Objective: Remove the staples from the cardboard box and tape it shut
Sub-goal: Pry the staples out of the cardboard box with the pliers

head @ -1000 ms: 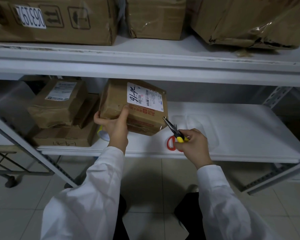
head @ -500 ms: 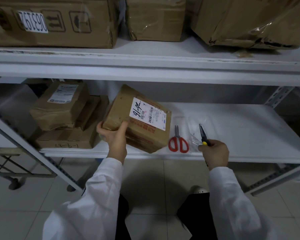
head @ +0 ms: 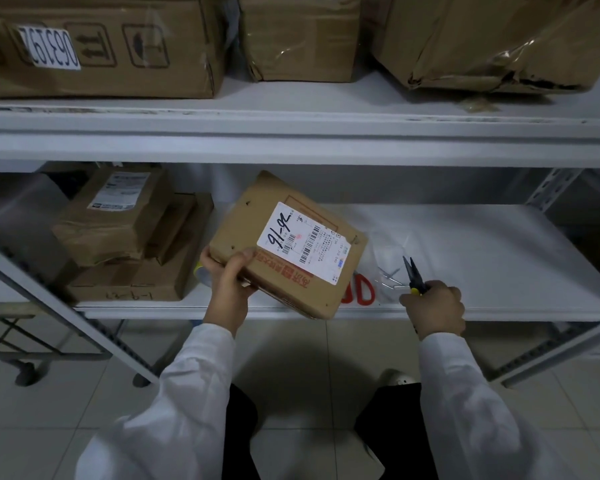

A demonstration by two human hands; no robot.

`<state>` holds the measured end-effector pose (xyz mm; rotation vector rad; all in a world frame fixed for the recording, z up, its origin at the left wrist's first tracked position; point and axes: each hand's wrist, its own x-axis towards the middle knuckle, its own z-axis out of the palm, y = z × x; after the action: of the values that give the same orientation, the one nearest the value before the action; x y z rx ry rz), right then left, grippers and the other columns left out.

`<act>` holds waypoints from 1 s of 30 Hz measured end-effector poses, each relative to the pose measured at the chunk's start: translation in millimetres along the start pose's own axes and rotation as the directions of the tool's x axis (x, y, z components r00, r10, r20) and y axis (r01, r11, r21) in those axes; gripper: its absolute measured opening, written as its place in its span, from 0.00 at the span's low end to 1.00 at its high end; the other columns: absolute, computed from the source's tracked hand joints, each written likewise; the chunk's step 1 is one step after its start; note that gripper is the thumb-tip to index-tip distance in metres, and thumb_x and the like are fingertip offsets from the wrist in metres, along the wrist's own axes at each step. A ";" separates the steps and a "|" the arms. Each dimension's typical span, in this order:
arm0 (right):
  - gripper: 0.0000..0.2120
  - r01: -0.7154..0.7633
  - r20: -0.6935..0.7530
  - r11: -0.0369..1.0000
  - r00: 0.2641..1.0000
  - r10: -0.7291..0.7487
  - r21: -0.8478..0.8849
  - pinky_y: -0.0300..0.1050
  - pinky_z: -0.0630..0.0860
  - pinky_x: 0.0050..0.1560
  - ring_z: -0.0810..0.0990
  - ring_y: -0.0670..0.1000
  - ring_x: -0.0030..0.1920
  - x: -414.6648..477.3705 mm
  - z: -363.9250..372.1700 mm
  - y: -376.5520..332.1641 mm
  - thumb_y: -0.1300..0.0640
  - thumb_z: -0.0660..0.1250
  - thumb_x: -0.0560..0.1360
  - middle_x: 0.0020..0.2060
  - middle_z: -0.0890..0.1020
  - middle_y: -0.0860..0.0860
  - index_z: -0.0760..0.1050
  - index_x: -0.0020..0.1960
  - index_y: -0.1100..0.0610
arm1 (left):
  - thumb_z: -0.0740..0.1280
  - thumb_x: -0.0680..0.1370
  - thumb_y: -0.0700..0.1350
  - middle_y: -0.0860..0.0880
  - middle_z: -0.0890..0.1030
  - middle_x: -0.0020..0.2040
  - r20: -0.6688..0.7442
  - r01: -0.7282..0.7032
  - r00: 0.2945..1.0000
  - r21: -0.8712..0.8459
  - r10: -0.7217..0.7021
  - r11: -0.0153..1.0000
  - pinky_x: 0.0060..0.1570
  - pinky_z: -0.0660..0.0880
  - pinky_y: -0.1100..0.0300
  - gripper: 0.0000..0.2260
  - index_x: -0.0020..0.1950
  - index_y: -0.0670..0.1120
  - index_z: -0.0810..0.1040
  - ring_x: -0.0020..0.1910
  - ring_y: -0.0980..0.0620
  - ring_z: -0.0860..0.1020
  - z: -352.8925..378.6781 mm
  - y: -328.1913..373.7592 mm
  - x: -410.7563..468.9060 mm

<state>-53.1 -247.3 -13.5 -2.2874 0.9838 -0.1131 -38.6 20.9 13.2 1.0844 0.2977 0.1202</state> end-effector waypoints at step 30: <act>0.21 0.714 -0.232 0.657 0.615 -0.754 -0.242 0.51 0.77 0.40 0.79 0.60 0.40 -30.2 9.2 -40.1 0.62 0.80 0.59 0.42 0.80 0.57 0.81 0.51 0.60 | 0.67 0.74 0.52 0.47 0.73 0.56 -0.208 0.141 0.970 0.048 -0.128 0.989 0.52 0.76 0.43 0.28 0.69 0.53 0.57 0.54 0.46 0.76 -6.9 3.1 0.4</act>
<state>-46.9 -201.3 7.6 -2.7114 0.0927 -0.8110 -40.1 28.3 12.8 1.1125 0.5625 0.1013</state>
